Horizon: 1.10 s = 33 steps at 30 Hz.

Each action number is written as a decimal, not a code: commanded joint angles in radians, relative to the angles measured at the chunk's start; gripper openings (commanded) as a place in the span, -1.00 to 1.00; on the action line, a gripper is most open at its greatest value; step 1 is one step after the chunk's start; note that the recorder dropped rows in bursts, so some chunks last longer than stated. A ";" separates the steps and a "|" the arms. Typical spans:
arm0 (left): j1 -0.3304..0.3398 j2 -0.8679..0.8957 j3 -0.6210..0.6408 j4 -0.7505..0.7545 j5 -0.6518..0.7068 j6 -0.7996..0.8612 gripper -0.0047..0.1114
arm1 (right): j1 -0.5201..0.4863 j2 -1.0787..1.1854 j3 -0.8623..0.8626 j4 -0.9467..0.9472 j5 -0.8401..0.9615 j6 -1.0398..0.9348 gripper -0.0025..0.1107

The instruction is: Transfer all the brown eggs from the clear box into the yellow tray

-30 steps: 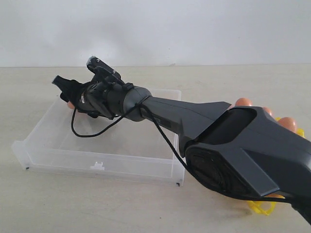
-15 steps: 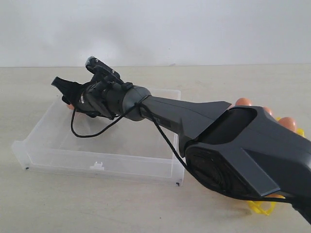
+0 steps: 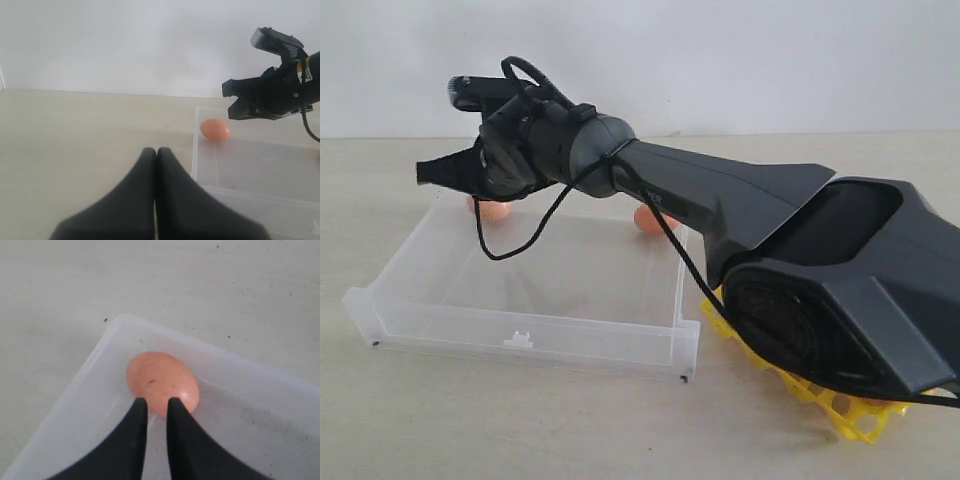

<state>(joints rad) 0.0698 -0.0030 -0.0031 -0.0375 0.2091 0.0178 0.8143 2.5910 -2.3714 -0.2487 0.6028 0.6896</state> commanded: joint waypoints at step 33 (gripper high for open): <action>0.001 0.003 0.003 0.002 -0.006 0.002 -0.99 | 0.063 -0.013 -0.004 -0.019 0.050 -1.024 0.02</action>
<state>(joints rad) 0.0698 -0.0030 -0.0031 -0.0375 0.2091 0.0178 0.8769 2.5910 -2.3714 -0.2598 0.6481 -0.2868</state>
